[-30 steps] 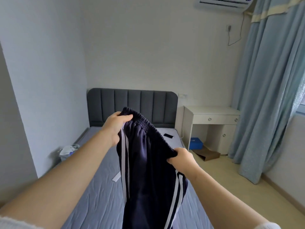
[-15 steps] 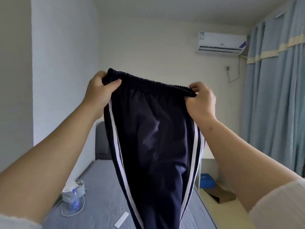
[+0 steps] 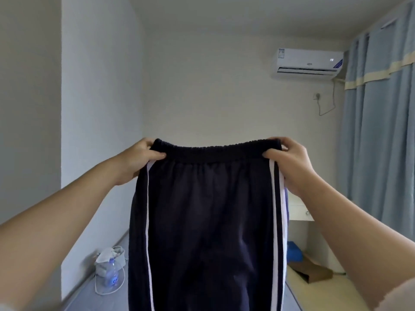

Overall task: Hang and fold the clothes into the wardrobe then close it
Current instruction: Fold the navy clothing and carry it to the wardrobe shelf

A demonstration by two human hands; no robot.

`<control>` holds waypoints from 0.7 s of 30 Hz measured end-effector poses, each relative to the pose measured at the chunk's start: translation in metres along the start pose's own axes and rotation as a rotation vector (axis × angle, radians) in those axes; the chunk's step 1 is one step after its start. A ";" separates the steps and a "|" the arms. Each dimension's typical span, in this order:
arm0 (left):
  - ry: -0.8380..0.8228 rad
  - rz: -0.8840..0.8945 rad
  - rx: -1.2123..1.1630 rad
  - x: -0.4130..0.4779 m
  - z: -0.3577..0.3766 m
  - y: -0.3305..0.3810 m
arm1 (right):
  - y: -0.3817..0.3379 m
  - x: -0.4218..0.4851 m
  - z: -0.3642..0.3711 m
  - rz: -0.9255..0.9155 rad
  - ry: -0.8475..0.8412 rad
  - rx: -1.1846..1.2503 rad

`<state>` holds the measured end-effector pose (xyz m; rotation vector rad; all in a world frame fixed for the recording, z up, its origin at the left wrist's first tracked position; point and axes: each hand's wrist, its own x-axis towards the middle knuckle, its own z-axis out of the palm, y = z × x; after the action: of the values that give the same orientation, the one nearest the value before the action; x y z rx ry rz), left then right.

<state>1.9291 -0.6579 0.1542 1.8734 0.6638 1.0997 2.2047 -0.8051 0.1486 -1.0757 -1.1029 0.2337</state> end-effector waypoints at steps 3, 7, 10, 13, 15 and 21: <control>-0.160 -0.124 -0.008 -0.003 0.000 -0.004 | -0.005 0.004 0.002 0.107 -0.058 0.085; -0.198 -0.201 -0.045 -0.005 -0.008 0.002 | -0.007 0.008 0.004 0.251 -0.175 0.069; -0.182 -0.178 -0.138 -0.003 -0.018 0.015 | -0.010 0.012 0.002 0.310 -0.248 0.127; -0.204 -0.118 -0.175 -0.004 -0.024 0.036 | -0.023 0.021 0.002 0.277 -0.276 0.287; -0.175 -0.044 -0.229 -0.003 -0.027 0.050 | -0.036 0.028 0.003 0.200 -0.320 0.446; -0.144 -0.179 -0.276 0.013 -0.024 0.047 | -0.038 0.044 0.006 0.362 -0.402 0.362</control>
<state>1.9153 -0.6620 0.2071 1.6068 0.5550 0.8839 2.2089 -0.7930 0.2059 -0.9134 -1.1542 0.9354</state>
